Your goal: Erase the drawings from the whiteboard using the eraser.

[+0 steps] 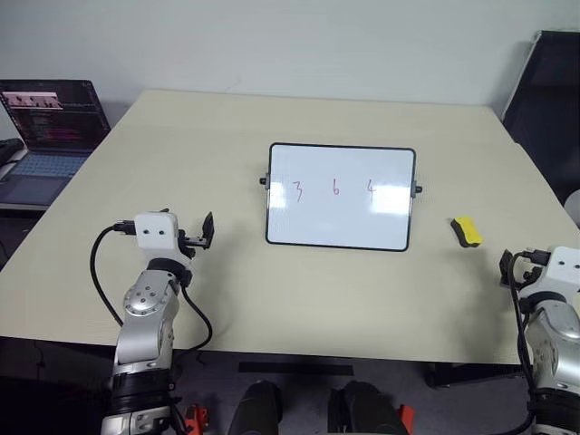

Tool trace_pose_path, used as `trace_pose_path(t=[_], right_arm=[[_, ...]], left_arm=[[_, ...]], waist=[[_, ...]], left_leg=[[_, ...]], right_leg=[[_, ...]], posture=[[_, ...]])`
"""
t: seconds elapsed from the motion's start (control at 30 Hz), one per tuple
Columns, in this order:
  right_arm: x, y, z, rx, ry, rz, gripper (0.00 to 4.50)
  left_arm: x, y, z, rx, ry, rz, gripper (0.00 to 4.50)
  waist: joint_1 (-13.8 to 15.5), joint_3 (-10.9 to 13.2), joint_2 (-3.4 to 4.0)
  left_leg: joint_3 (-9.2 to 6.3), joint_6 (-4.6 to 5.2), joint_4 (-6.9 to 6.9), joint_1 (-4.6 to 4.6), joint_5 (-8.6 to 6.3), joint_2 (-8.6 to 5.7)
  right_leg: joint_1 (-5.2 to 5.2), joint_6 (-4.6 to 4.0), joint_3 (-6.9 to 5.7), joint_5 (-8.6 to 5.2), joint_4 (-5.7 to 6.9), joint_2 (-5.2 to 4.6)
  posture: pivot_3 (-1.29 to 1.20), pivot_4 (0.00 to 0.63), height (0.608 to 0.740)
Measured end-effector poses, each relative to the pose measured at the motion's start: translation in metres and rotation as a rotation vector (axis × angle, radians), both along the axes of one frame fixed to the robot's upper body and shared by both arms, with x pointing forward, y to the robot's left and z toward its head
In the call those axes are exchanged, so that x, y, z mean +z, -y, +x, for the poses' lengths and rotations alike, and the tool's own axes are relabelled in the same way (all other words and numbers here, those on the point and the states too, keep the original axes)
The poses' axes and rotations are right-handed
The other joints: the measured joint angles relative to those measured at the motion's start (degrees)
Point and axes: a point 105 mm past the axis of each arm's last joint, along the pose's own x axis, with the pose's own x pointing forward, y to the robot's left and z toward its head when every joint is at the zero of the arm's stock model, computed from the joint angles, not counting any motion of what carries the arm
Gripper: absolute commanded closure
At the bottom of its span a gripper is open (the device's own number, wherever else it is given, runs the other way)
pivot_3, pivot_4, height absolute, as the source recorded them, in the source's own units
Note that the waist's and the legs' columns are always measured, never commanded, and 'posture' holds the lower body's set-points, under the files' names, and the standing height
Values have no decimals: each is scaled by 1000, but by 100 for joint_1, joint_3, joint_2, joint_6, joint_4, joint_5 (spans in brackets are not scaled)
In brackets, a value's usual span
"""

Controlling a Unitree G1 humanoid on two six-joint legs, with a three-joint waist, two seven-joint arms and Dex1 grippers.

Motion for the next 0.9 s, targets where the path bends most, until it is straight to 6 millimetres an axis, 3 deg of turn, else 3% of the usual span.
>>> trace_pose_path(t=[0.17,0.43,0.9], right_arm=[[5,4,-3,-14,19,2,18],[18,-1,17,4,66,26,18],[7,-8,19,17,43,36,18]], left_arm=[[2,2,2,-18,0,3,0],[6,1,2,-17,-3,9,0],[1,-13,-7,14,-29,25,0]], waist=[[-5,0,0],[-6,-1,2],[-3,-1,2]], left_leg=[[0,0,0,1,0,1],[0,0,0,2,0,0],[-2,0,-2,2,0,1]], right_leg=[[0,0,0,0,0,1],[1,0,0,0,0,1],[1,-1,-2,0,-1,-1]], posture=[[0,150,740],[0,150,740],[0,150,740]])
